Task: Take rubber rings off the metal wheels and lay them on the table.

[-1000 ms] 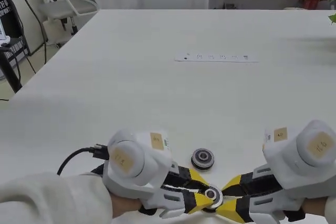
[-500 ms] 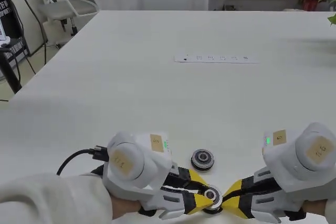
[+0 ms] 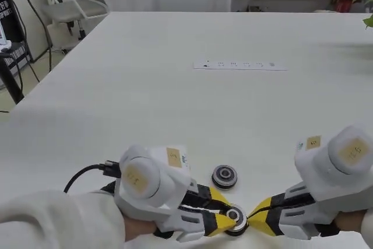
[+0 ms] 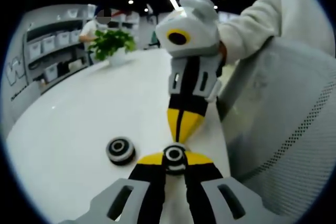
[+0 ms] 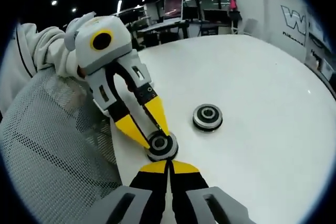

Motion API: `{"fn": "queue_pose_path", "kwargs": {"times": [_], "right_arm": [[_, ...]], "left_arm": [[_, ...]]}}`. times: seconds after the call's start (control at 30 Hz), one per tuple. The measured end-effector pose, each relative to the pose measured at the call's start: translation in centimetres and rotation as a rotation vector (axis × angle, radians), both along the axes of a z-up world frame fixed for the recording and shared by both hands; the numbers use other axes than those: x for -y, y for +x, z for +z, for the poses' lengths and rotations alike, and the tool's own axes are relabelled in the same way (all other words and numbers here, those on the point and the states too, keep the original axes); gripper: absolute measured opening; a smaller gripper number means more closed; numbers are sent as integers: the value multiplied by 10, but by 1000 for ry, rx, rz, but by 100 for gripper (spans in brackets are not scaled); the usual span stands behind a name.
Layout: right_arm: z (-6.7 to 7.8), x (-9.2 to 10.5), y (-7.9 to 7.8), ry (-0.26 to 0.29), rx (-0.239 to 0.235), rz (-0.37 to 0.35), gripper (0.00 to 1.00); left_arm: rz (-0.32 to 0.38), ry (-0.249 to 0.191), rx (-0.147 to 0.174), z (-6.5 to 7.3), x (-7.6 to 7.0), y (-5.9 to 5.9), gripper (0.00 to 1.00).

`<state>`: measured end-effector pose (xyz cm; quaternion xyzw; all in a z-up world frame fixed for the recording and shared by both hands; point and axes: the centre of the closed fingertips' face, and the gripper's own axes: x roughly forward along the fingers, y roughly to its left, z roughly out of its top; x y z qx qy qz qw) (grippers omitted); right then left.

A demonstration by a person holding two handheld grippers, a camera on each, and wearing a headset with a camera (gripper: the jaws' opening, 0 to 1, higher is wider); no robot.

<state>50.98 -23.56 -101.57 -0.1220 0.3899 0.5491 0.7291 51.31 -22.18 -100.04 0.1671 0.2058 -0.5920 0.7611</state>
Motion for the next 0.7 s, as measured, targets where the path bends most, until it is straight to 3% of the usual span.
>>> {"fn": "queue_pose_path", "kwargs": {"times": [0.1,0.17,0.27,0.3,0.47,0.7], "right_arm": [[1,1,3,27,-28,-43,0],[2,0,3,42,-97,-101,0],[8,-3,5,98,-147,-157,0],[7,0,4,90,-171,-176,0],[8,-3,5,119,-211,-207,0],[11,-7,3,120,-225,-215,0]], "left_arm": [[-2,-8,-1,0,0,0,14],[-2,-12,0,0,0,0,14],[-1,-21,-1,0,-1,0,14],[0,-24,-1,0,-1,0,14],[-2,-23,5,0,-1,0,14],[0,-22,10,0,0,0,14]]}}
